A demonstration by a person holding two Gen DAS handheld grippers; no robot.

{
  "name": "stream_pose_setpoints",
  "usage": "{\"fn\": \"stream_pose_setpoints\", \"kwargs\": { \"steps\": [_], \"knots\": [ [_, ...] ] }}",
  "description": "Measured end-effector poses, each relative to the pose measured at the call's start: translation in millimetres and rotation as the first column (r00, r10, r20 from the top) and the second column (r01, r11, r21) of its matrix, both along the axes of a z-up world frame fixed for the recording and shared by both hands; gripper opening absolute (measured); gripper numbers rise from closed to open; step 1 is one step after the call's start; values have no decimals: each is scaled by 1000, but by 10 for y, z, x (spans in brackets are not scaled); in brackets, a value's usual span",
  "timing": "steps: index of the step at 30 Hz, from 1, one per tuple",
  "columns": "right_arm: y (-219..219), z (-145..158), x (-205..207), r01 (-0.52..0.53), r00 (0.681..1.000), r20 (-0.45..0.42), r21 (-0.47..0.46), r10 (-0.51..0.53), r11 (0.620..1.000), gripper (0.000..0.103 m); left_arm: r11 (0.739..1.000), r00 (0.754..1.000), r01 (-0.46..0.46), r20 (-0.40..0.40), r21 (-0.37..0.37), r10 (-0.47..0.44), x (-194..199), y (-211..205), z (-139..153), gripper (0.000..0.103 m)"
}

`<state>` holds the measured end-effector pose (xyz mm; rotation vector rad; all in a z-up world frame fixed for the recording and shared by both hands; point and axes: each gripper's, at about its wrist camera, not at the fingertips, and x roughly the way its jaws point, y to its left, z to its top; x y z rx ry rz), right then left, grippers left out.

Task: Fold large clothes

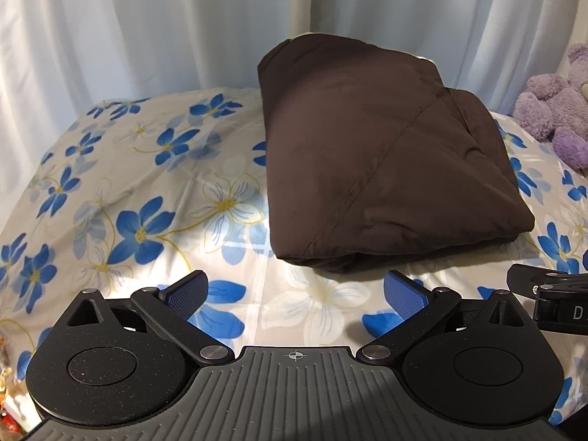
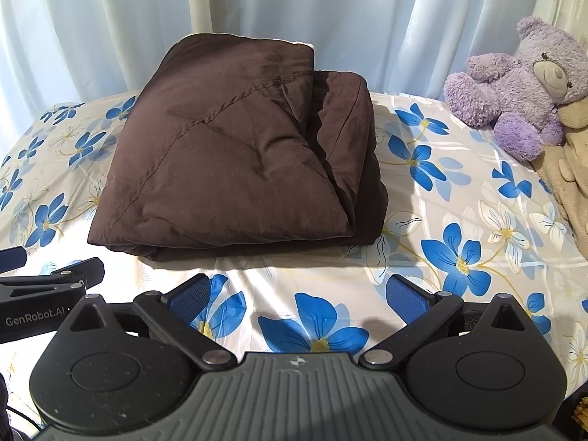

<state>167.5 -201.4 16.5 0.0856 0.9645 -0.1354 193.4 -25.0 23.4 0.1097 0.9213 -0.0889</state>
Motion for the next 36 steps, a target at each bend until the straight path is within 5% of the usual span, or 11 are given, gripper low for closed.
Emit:
{"fn": "stream_pose_setpoints", "kwargs": {
  "steps": [36],
  "knots": [
    [-60, 52, -4, 16, 1000, 11, 8, -16, 1000, 102, 999, 1000, 27, -13, 21, -27, 31, -93, 2, 103]
  ]
}}
